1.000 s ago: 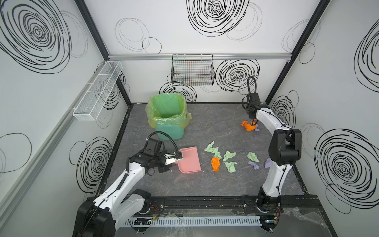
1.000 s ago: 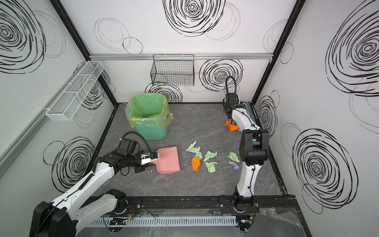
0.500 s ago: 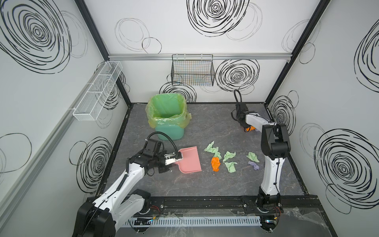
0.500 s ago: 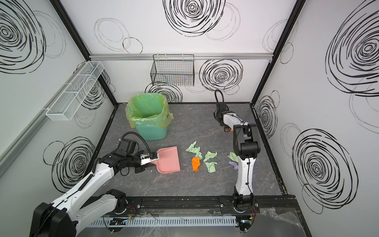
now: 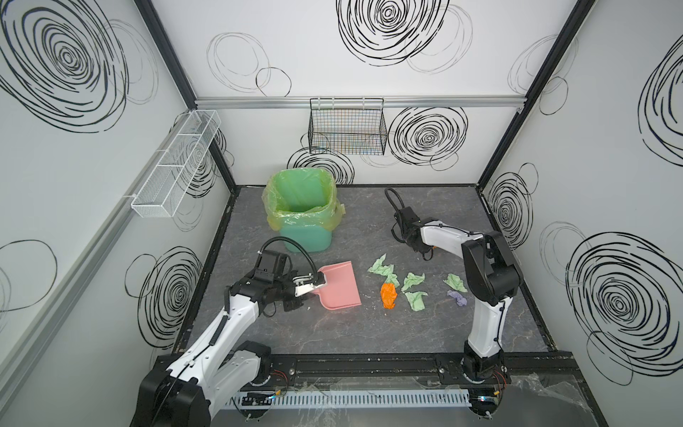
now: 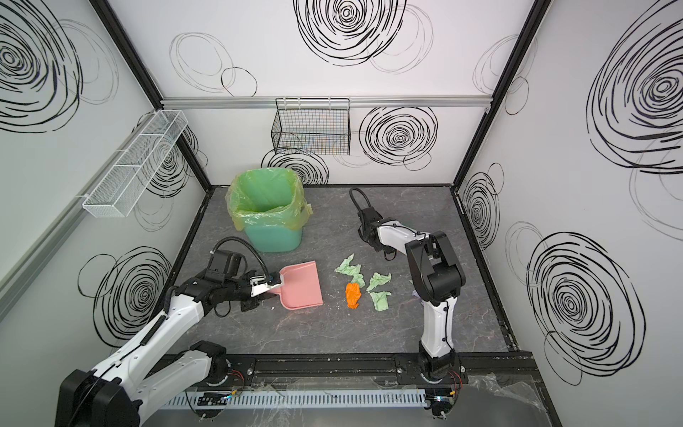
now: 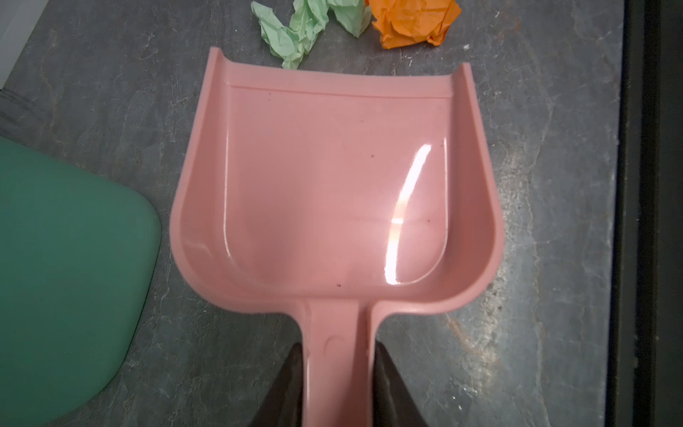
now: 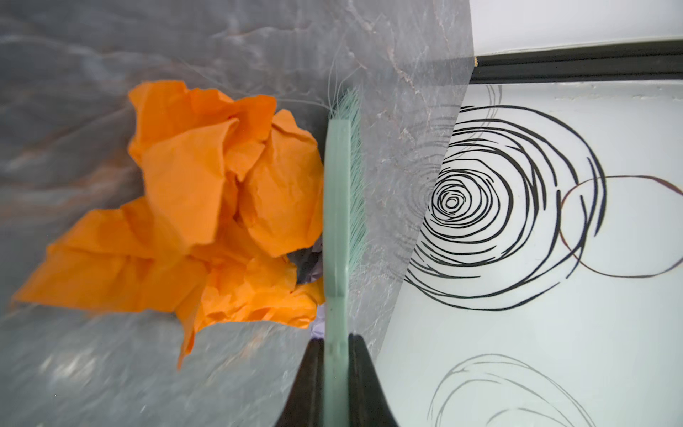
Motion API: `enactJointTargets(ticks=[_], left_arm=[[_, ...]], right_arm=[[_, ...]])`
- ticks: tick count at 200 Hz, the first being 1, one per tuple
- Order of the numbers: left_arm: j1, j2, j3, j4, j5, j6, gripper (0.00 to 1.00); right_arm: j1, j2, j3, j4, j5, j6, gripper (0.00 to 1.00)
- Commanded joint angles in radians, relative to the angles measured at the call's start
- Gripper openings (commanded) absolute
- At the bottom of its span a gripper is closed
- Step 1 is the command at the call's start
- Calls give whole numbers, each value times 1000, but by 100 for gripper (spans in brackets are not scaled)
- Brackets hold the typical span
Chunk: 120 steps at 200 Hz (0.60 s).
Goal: Sweep away the paper scraps from the table
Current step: 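Move the brush with the right gripper to the orange scrap farthest from the robot, then sweep the orange scrap with the right gripper toward the dustpan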
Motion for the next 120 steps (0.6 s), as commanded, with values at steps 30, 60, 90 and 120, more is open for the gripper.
enactJointTargets(ticks=[30, 60, 90, 120], left_arm=[[9, 44, -11, 48, 40, 6, 0], [9, 72, -11, 74, 39, -6, 0], [3, 110, -9, 103, 16, -11, 0], [-2, 203, 27, 126, -23, 16, 0]], right_arm=[[198, -145, -141, -199, -90, 127, 0], [297, -214, -156, -292, -71, 219, 0], [306, -294, -63, -403, 29, 386, 0], [252, -358, -1, -479, 159, 527, 0]])
